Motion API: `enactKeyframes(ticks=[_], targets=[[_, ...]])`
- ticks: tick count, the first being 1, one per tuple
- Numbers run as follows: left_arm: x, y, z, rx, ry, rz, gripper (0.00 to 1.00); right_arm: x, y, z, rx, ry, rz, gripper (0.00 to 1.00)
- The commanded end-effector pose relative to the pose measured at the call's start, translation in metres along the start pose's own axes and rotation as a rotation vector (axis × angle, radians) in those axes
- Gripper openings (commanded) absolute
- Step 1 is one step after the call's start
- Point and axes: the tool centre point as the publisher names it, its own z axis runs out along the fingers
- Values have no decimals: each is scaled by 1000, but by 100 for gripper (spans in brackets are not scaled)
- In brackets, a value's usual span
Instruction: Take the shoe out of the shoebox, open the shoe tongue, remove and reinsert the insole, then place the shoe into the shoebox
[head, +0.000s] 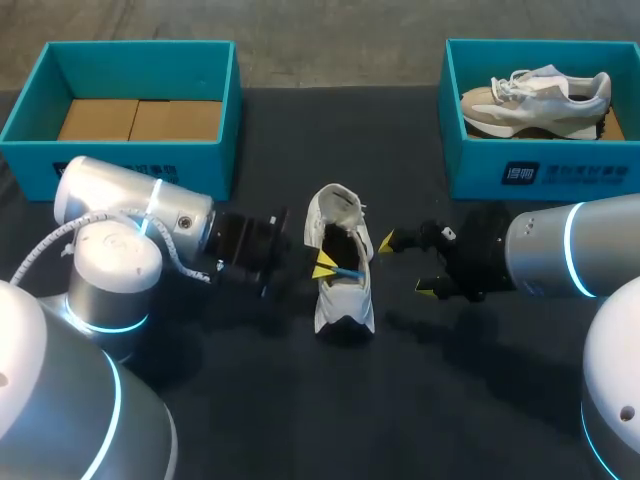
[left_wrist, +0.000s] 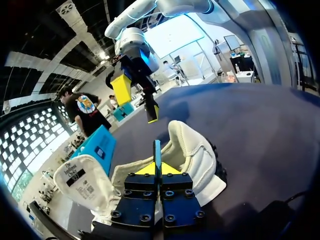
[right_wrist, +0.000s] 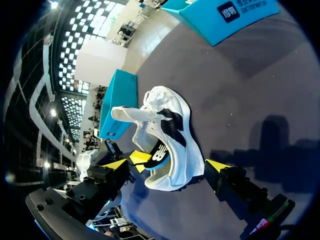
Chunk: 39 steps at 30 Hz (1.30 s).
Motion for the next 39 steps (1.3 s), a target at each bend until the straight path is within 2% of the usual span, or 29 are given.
enactKeyframes(ticks=[1,2,5,7,10,12,13,28,29,30,31,32,34,36,37,38,39], targets=[[-1,-9,-5,4,-17,9,29,-6,1,-2,41,146,12,100],[-2,-11,-5,4,-18,11,41,-6,1,-2,41,146,12,100],[-4,-15,-6,9,-19,20,44,-6,1,-2,41,146,12,100],[-6,-17,-5,14,-14,30,43,-6,1,-2,41,146,12,100],[-7,-21,-3,24,-14,36,35,-6,1,-2,41,146,12,100],[-8,-21,-2,28,-9,36,15,-6,1,-2,41,146,12,100],[-8,-21,-1,29,-7,36,0,-6,1,-2,41,146,12,100],[-5,-32,-5,32,39,32,0,-6,1,-2,41,146,12,100],[-4,-34,-6,34,35,34,30,-6,1,-2,41,146,12,100],[-3,-34,-6,33,34,34,47,-6,1,-2,41,146,12,100],[-3,-34,-6,33,34,34,47,-6,1,-2,41,146,12,100],[-4,-35,-11,25,27,37,42,-6,1,-2,41,146,12,100],[-5,-36,-13,22,26,39,42,-6,1,-2,41,146,12,100],[-9,-39,-20,13,30,44,17,-6,1,-2,41,146,12,100],[-9,-39,-20,13,30,44,17,-6,1,-2,41,146,12,100],[-12,-40,-23,8,51,41,0,-6,1,-2,41,146,12,100],[-13,-41,-25,3,62,46,0,-6,1,-2,41,146,12,100]])
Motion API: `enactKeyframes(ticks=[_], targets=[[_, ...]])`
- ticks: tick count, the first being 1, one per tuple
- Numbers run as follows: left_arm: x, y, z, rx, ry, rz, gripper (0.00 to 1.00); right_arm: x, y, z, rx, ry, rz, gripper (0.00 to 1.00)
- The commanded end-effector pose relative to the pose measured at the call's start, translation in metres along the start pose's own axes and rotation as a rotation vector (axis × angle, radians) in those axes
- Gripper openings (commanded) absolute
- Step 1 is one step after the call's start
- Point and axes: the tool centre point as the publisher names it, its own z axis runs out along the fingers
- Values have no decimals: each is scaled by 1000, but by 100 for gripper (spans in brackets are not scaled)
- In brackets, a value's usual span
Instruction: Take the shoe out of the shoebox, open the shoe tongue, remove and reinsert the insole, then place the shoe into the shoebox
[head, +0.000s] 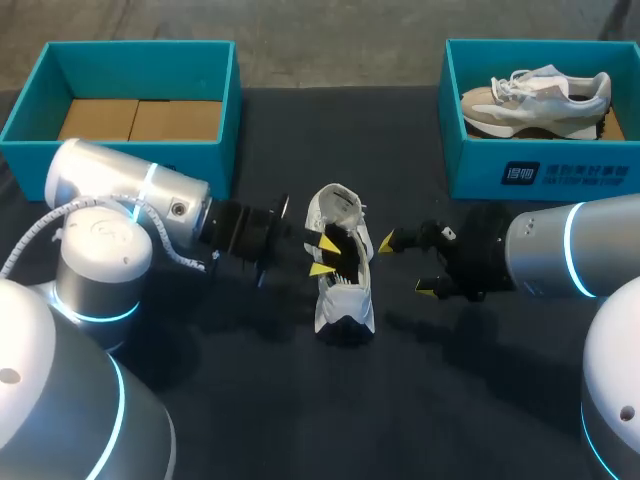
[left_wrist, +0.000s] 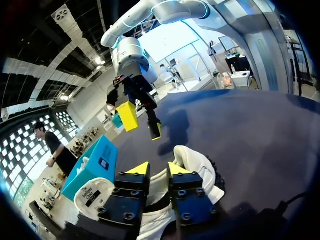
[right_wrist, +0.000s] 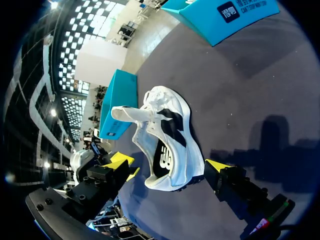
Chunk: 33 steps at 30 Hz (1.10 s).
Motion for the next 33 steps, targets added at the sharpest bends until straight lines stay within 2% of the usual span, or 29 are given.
enactKeyframes(ticks=[1,4,5,7,9,10,11,19,33], targets=[[-3,-7,-12,-18,36,1,0,-6,1,-2,41,146,12,100],[-7,-10,-16,-15,102,4,0,-6,1,-2,41,146,12,100],[-8,-10,-19,-20,164,0,0,-6,1,-2,41,146,12,100],[-9,-10,-20,-26,195,0,0,-6,1,-2,41,146,12,100],[-13,-11,-25,-40,285,12,0,-6,1,-2,41,146,12,100],[-13,-11,-25,-40,285,12,0,-6,1,-2,41,146,12,100],[-18,-12,-28,-57,337,30,0,-6,1,-2,41,146,12,100],[-27,-15,-29,-91,512,93,0,-6,1,-2,41,146,12,100],[-33,-9,-23,-120,712,211,0,-25,22,-56,36,23,-44,100]])
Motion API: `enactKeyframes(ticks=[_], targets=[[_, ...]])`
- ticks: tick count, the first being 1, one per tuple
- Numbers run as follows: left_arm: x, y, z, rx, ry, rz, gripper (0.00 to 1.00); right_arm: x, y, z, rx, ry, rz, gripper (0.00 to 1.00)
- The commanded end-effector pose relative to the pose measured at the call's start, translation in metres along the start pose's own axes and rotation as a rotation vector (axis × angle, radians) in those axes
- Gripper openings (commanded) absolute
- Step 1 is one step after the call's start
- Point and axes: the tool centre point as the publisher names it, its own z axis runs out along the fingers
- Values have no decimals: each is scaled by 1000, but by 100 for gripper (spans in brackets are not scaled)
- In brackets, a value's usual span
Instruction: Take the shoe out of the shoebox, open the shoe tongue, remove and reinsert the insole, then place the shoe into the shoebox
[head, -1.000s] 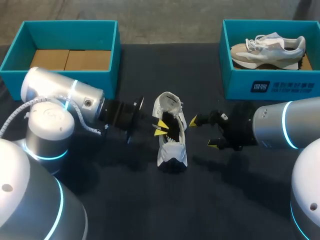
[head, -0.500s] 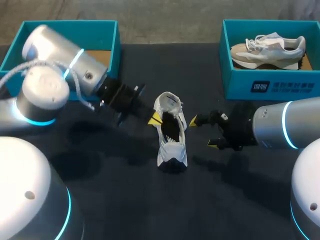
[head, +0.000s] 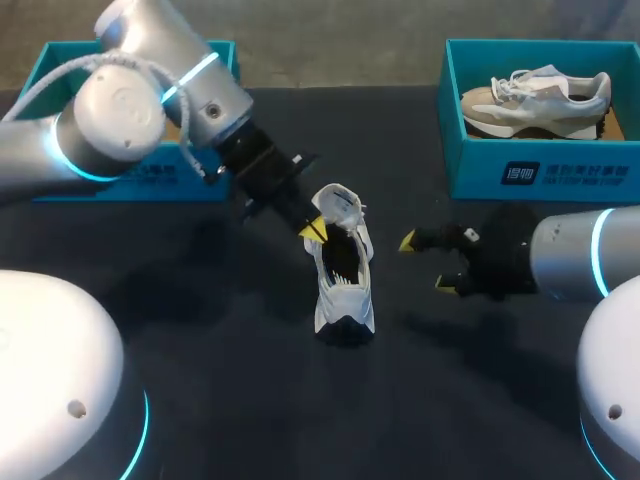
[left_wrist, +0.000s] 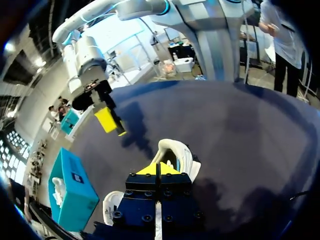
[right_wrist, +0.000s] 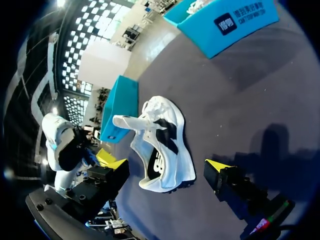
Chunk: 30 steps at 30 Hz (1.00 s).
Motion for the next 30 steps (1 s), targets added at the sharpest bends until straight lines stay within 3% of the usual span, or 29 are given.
enactKeyframes(ticks=[1,7,10,16,22,30], targets=[[-8,3,1,5,166,4,0,-9,8,-32,90,11,2,100],[-16,2,4,8,178,9,0,-12,22,-61,105,-8,-6,100],[-16,1,8,16,180,9,0,-11,28,-67,176,-31,-19,100],[-16,-1,11,29,174,2,0,-16,39,-50,284,-221,76,100],[-16,-1,11,28,170,-1,0,-13,47,-35,370,-242,198,100],[-14,-1,13,31,177,-3,0,-4,62,-34,500,-209,283,100]])
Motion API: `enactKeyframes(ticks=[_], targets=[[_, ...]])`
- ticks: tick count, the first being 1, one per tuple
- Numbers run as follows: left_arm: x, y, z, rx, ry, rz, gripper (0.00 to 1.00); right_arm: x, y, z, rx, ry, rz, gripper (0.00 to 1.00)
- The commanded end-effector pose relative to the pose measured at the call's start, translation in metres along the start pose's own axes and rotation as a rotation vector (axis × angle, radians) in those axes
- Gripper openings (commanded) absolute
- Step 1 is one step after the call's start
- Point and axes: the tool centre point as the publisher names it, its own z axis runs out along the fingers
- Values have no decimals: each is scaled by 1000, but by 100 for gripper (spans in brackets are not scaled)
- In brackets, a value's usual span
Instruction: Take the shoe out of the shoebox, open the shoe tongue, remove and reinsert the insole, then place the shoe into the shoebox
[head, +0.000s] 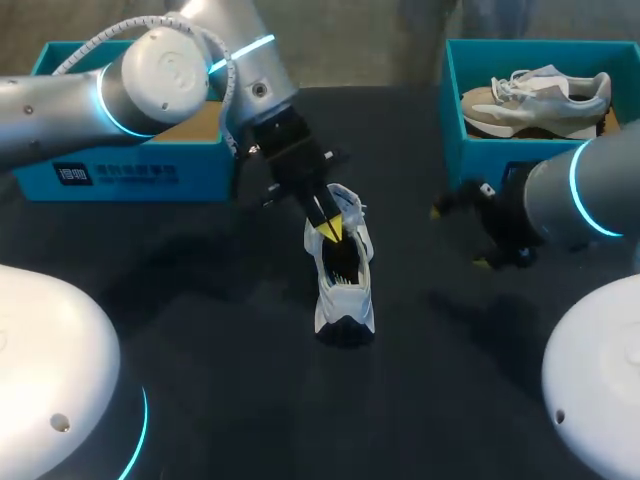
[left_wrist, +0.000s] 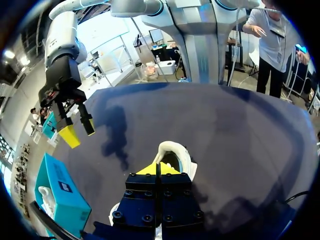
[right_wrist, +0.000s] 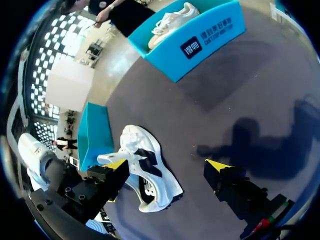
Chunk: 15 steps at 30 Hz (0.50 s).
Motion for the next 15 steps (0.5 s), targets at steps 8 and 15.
enactKeyframes(ticks=[8,15], targets=[[1,1,4,12,1,-1,0,4,17,-13,744,-11,42,100],[0,-1,4,12,2,6,0,5,19,-13,748,-11,37,100]])
